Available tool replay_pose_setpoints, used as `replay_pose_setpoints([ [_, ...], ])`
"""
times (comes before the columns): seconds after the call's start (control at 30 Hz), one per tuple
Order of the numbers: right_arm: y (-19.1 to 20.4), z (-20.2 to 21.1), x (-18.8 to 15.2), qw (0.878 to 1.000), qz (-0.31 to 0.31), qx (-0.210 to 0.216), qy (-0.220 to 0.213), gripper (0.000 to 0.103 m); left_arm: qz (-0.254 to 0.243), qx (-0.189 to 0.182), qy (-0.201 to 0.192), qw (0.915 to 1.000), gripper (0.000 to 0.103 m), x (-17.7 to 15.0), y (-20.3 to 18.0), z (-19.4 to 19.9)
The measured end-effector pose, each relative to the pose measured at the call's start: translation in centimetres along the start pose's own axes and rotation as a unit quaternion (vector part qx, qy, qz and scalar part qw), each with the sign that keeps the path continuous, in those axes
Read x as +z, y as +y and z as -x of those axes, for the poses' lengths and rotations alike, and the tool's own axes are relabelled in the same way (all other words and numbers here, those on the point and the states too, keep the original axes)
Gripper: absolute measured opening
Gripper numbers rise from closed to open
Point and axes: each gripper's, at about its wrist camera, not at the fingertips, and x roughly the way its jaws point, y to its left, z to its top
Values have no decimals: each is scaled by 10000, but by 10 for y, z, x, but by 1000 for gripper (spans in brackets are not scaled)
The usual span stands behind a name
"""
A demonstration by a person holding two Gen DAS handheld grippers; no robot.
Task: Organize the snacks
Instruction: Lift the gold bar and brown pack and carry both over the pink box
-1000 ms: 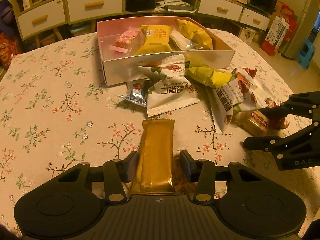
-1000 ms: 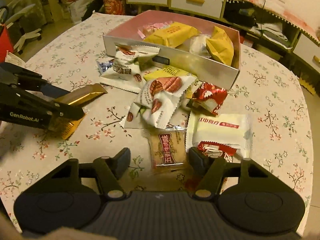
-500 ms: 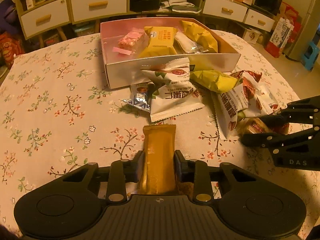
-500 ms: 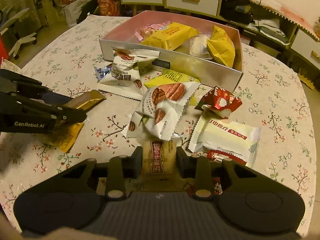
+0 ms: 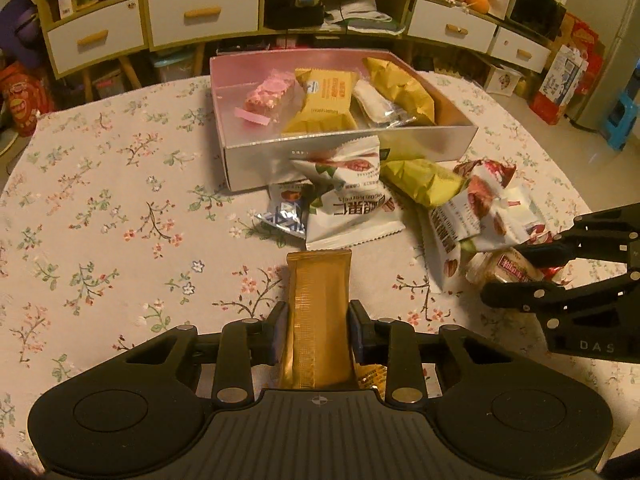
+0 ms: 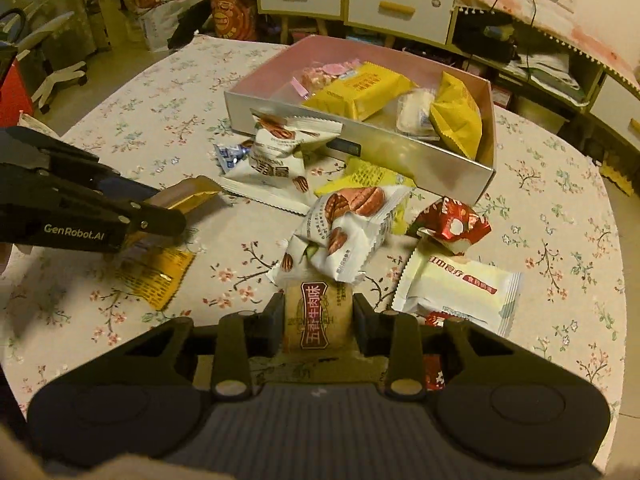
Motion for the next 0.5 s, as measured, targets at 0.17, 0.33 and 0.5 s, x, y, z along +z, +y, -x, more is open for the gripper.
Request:
replay_pose_setpoints([
  [0.17,5,7,1,10000,68,4,19,32,18,-11,-53,10000,29,3,3,9],
  [0.33,6,15,3,10000,78,60,-10,32,65,-13,-106,9999,29,5,9,15],
  [0.5,9,23,5,9998,96,127,-74,32,110,-10,-171,9998,29,8,12,21],
])
